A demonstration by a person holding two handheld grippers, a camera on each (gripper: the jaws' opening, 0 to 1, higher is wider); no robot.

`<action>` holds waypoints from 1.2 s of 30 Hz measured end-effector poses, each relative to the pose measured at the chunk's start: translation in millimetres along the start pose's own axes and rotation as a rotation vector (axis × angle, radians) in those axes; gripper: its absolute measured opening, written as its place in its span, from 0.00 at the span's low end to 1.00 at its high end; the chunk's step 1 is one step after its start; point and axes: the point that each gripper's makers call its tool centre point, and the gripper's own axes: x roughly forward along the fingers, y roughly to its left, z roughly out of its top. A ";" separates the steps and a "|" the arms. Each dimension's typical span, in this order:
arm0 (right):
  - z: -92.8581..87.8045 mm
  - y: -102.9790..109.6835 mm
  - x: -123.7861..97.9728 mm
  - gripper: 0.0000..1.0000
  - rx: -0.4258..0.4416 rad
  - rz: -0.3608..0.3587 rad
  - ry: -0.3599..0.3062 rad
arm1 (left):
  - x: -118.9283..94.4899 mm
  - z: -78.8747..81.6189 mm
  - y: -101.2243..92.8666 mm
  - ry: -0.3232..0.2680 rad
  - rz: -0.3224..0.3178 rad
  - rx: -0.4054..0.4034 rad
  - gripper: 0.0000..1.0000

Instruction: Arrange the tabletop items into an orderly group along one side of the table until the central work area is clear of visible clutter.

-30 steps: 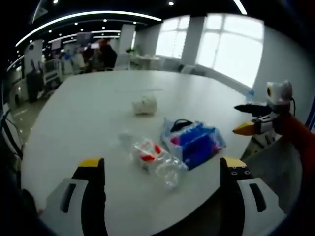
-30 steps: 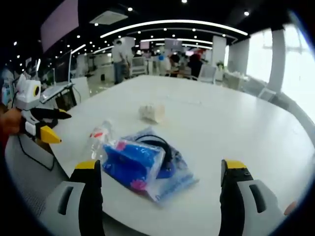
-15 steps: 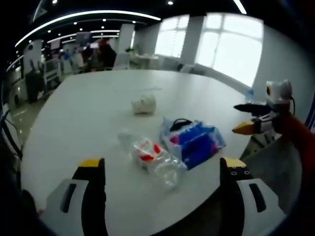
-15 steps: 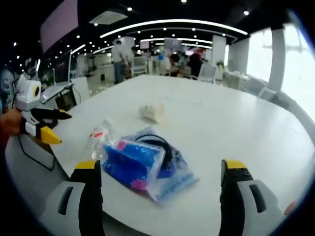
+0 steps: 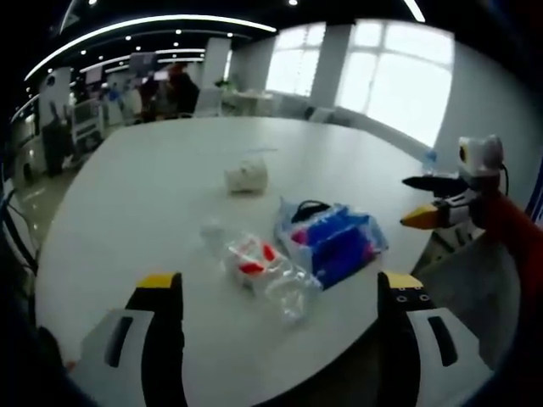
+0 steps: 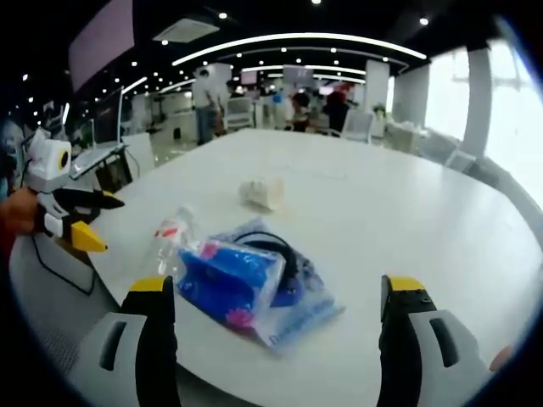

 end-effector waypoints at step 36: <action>-3.7 8.6 -0.1 1.00 -0.009 0.038 0.011 | -1.7 -10.8 0.5 0.038 0.036 0.023 0.90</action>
